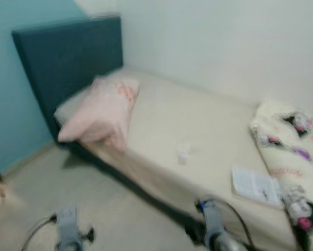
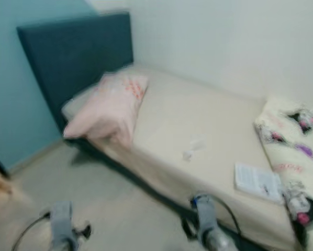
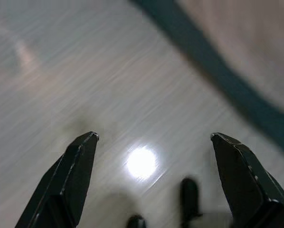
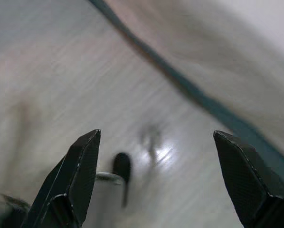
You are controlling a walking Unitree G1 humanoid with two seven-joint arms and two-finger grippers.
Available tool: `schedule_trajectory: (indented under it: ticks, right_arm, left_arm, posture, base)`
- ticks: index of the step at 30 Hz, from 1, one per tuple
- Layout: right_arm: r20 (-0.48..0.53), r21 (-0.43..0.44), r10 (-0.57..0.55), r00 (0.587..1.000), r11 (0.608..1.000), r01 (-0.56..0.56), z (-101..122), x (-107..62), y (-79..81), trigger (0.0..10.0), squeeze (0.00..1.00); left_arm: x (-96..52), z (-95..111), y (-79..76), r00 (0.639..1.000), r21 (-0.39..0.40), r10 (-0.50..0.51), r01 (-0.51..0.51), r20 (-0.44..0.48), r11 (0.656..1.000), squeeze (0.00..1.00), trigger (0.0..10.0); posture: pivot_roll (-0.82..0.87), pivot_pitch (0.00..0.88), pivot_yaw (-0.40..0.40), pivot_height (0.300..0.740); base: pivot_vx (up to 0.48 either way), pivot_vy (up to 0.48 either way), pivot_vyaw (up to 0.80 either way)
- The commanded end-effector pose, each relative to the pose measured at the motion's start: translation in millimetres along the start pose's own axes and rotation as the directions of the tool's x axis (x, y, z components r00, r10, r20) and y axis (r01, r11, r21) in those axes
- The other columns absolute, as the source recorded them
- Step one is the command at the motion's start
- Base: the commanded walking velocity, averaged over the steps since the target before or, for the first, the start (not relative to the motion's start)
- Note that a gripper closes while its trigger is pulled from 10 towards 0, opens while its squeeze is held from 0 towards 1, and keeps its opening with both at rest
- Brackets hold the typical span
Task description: Clean up the room
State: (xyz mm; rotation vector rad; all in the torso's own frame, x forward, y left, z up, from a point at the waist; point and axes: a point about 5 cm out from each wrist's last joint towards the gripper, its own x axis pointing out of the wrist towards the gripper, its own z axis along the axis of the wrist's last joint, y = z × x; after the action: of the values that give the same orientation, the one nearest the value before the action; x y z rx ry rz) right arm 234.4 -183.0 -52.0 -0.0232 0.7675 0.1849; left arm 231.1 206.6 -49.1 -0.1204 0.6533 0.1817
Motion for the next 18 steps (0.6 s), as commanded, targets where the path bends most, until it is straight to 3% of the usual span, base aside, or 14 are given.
schedule_trajectory:
  ticks: [1, 9, 11, 18]
  right_arm:
    - [0.010, -0.002, -0.004, 1.000, 1.000, 0.004, 3.1, 0.9, 0.8, 10.0, 0.00]
    - [0.019, -0.012, -0.025, 1.000, 1.000, 0.025, 7.3, 1.2, -2.7, 10.0, 0.00]
    - [0.030, -0.023, 0.018, 0.999, 1.000, -0.017, 10.9, 1.9, -0.3, 10.0, 0.00]
    - [0.043, -0.079, 0.059, 0.997, 0.995, -0.056, 17.1, 3.0, 2.1, 10.0, 0.00]
  left_arm:
    - [-3.2, -9.2, 4.0, 1.000, 0.000, 0.008, -0.008, -0.028, 1.000, 0.00, 10.0]
    - [-3.6, -11.3, 0.1, 0.999, 0.007, -0.007, 0.007, -0.033, 1.000, 0.00, 10.0]
    - [-4.3, -13.4, 0.3, 0.999, 0.007, -0.005, 0.005, -0.038, 1.000, 0.00, 10.0]
    - [-5.0, -15.7, 0.0, 0.999, 0.006, -0.004, 0.005, -0.044, 1.000, 0.00, 10.0]
  posture:
    - [-0.04, 0.000, -0.086, 0.740]
    - [-0.04, 0.000, -0.085, 0.740]
    - [-0.04, 0.000, -0.087, 0.740]
    - [-0.04, 0.000, -0.091, 0.740]
  base:
    - [0.480, 0.000, 0.00]
    - [0.480, 0.000, 0.00]
    - [0.480, 0.000, 0.00]
    - [0.480, 0.000, 0.71]
